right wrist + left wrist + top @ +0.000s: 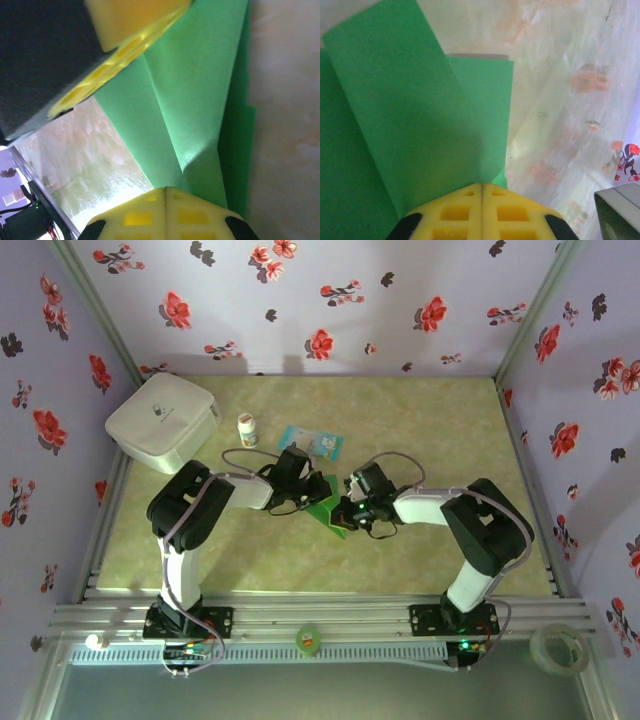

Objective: Fold a paper plane with a square sheet of paper (pick it up from the middle)
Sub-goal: Fourth fold the wing at the center of the table.

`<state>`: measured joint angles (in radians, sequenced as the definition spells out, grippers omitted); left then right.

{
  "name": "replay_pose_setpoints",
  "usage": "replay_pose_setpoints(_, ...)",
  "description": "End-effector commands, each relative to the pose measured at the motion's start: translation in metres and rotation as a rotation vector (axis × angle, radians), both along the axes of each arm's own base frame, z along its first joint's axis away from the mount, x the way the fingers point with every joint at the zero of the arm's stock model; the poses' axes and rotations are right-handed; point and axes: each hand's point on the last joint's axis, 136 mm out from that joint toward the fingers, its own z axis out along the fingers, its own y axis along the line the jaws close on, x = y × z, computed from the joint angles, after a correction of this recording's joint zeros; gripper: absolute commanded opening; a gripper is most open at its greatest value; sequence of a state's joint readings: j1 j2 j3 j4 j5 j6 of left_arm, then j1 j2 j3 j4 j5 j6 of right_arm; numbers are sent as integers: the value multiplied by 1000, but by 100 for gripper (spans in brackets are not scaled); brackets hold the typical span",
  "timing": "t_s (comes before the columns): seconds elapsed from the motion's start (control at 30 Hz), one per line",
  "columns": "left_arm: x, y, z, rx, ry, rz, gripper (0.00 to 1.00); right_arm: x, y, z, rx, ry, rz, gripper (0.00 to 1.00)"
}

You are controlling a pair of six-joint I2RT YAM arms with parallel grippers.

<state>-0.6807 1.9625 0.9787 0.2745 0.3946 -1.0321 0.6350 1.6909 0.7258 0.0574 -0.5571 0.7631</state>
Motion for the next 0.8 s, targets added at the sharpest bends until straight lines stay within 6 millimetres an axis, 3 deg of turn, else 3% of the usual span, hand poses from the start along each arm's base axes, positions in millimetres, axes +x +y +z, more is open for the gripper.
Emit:
replay_pose_setpoints(0.0, -12, 19, -30, 92, 44, 4, 2, -4, -4, -4, 12, 2, -13, 4)
replay_pose_setpoints(0.77, -10, 24, -33, 87, 49, 36, 2, -63, -39, -23, 19, 94, -17, 5)
